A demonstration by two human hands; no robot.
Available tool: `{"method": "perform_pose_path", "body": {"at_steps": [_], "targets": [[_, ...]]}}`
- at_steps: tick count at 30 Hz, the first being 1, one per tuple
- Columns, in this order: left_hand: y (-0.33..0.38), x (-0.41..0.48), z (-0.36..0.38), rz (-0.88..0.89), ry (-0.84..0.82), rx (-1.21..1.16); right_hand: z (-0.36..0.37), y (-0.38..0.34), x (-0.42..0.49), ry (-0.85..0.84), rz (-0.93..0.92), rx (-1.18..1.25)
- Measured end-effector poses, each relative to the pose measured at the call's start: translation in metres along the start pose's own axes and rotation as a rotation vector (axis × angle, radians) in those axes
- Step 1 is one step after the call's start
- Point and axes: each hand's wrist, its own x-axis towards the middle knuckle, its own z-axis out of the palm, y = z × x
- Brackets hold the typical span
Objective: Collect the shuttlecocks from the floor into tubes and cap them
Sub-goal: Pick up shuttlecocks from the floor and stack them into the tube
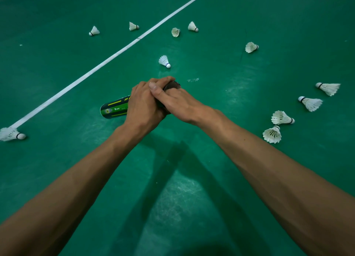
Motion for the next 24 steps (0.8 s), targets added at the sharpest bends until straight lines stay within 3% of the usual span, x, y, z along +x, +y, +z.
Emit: {"method": "perform_pose_path", "body": {"at_steps": [9,12,16,20,24], "targets": [[-0.003,-0.001,0.017,-0.021,-0.095,0.009,0.015,0.022,0.005,0.031,0.061,0.033],[0.009,0.005,0.036,-0.052,-0.136,-0.008,0.008,0.039,-0.001,0.177,0.113,-0.008],[0.031,0.023,0.063,-0.061,-0.232,0.083,-0.024,0.065,-0.012,0.492,0.214,-0.163],[0.055,0.028,0.090,0.017,-0.311,0.180,-0.054,0.113,-0.033,0.742,0.385,-0.166],[0.076,0.025,0.114,0.051,-0.339,0.164,-0.079,0.166,-0.072,0.662,0.692,-0.229]]}}
